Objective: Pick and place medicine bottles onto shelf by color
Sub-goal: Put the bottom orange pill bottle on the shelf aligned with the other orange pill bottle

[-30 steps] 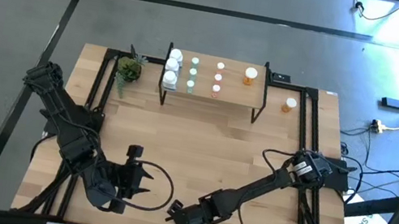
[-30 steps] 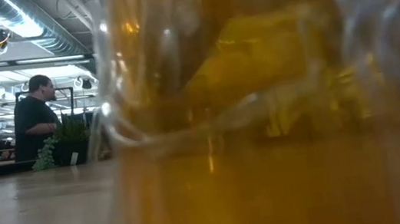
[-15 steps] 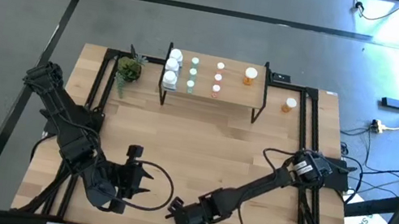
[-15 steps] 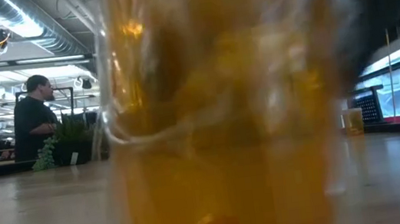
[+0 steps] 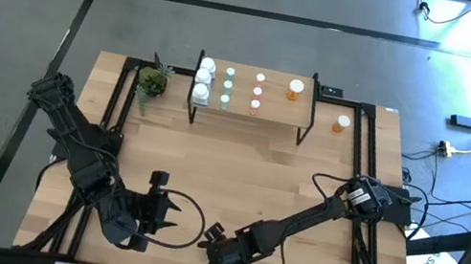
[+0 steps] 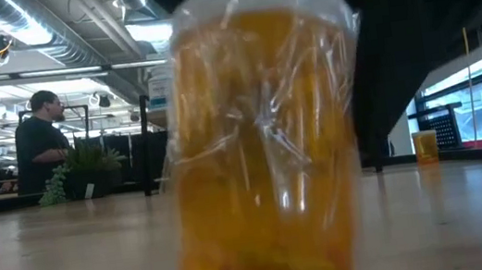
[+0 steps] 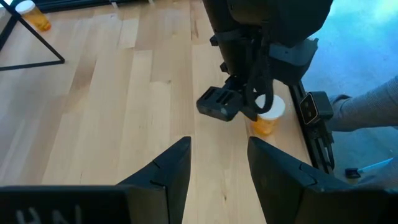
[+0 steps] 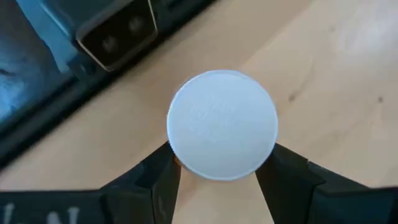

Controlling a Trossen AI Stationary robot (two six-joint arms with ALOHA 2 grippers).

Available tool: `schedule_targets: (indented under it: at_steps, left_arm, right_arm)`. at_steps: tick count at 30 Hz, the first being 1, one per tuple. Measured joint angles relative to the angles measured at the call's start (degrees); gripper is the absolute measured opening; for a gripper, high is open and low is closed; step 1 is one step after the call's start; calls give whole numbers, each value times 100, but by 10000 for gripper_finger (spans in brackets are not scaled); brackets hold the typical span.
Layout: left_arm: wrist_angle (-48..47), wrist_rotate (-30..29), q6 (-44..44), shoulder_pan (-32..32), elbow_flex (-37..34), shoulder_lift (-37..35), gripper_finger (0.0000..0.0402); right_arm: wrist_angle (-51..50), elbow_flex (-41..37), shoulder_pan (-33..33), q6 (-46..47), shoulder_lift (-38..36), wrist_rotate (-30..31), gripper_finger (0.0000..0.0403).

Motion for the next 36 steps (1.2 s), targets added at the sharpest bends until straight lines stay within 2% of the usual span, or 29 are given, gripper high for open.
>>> schedule_targets:
  at_steps: [5, 18, 24, 28, 34, 36]
  left_arm:
    - [-1, 0, 0, 0, 0, 0, 151]
    - [1, 0, 1, -1, 0, -2, 151]
    - [0, 0, 0, 1, 0, -2, 151]
    - [1, 1, 0, -1, 0, -2, 151]
    - [-1, 0, 0, -1, 0, -2, 151]
    - [0, 0, 0, -1, 0, -2, 151]
  right_arm:
    - [-344, -63, -54, -129, 102, 315, 191]
    - [-72, -33, -83, -131, 56, 346, 193]
    - [-46, -33, 10, 42, 54, 1113, 193]
    - [-66, -33, 243, 511, 54, 1661, 194]
    - [-263, 47, 657, 591, 52, 2770, 194]
    - [-376, 181, 745, 575, 52, 2895, 194]
